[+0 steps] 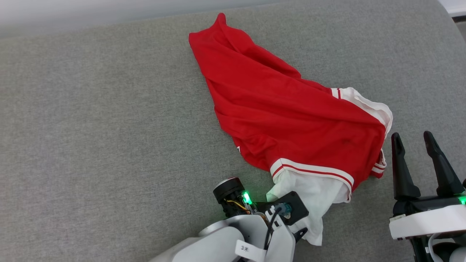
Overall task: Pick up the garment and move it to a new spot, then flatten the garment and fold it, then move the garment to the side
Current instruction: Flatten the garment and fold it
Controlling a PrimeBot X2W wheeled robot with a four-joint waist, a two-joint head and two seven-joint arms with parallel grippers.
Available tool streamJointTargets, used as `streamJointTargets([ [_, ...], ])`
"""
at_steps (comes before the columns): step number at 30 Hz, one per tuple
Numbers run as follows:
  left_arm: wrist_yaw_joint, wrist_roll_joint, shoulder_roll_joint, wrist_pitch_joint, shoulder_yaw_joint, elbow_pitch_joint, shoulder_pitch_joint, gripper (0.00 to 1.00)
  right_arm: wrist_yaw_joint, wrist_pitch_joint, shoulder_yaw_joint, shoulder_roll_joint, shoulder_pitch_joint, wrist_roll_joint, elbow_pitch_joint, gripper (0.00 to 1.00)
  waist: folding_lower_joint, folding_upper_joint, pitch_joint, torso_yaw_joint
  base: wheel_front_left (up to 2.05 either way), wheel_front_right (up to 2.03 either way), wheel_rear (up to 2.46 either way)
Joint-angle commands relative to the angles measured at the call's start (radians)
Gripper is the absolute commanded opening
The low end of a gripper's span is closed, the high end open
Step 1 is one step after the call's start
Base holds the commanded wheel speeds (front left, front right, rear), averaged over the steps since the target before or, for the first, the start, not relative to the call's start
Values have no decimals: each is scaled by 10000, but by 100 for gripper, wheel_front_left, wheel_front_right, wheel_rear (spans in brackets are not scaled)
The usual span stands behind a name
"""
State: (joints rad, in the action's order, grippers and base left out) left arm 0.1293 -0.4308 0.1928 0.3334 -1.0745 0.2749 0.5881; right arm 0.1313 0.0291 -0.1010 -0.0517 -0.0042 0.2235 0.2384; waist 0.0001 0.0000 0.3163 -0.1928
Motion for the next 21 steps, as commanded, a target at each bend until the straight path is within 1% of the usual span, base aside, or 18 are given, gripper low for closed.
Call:
streamJointTargets([
  [1, 15, -136, 91, 133, -199, 237, 227, 100, -11, 113, 44, 24, -146, 104, -70, 100, -1, 0, 176, -127, 0, 0, 0],
  [4, 13, -442, 170, 501, -764, 807, 511, 100, -11, 243, 95, 24, -204, 168, -175, 100, -1, 0, 242, -167, 0, 0, 0],
  [7, 7, -942, 346, 1093, -1361, 1329, 650, 100, -9, 363, 165, 24, -280, 202, -206, 100, -1, 0, 219, -205, 0, 0, 0],
  [9, 7, -1220, 461, 1376, -1674, 1531, 737, 24, -11, 401, 193, 23, -304, 197, -239, 100, -1, 0, 147, -243, 0, 0, 0],
  [10, 9, -1407, 492, 1450, -1770, 1590, 754, 0, -11, 404, 199, 24, -301, 190, -253, 100, -1, 0, 97, -253, 0, 0, 0],
  [12, 11, -1503, 554, 1549, -1929, 1613, 907, 0, -11, 403, 180, 24, -257, 219, -271, 100, -1, 0, 5, -240, 0, 0, 0],
  [17, 1, -1504, 645, 777, -1803, 1462, 1350, 0, -11, 346, -20, 24, -11, 306, -264, 100, -1, 0, -294, -58, 0, 0, 0],
  [21, -313, -1486, 839, 79, -1390, 858, 1361, 0, -11, 230, -206, 23, 126, 312, -197, 100, -1, 0, -622, 155, 0, 0, 0],
])
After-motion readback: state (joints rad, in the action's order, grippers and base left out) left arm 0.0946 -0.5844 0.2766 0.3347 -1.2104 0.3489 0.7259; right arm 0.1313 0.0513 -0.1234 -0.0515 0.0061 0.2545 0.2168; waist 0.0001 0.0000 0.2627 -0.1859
